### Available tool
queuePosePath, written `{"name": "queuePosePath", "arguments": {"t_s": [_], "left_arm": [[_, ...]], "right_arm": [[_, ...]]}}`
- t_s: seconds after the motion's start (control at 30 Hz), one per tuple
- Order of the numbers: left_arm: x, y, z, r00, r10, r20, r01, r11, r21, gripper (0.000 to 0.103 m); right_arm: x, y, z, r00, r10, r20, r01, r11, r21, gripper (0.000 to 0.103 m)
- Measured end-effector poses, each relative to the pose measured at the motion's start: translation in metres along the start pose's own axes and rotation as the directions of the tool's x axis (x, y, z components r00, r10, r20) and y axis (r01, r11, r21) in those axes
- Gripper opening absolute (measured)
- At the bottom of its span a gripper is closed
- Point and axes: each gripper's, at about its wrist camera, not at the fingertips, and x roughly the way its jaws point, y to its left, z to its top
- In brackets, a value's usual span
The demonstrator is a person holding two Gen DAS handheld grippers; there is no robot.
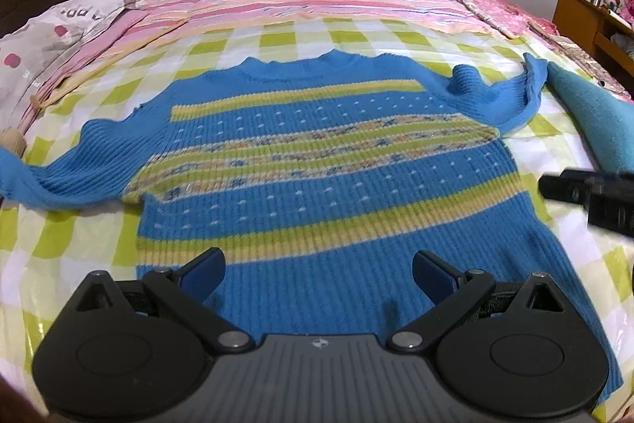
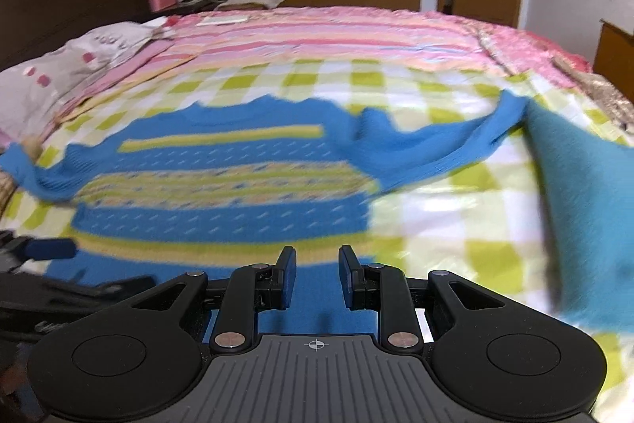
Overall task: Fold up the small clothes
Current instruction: 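Grasp the blue sweater's sleeve cuff with the right tool and lift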
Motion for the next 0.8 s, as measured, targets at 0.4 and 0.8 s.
{"name": "queuePosePath", "arguments": {"t_s": [0.4,0.8], "left_arm": [[0.03,-0.026,0.043,0.997,-0.048,0.065,0.051,0.997,-0.057,0.103],[0.074,-0.056,0.086,0.993,-0.055,0.1,0.061,0.996,-0.061,0.103]], "right_arm": [[0.068,-0.121,0.078,0.993,-0.115,0.016,0.108,0.967,0.231,0.024],[0.151,-0.179,0.124,0.981,-0.193,-0.022,0.189,0.926,0.327,0.024]]}}
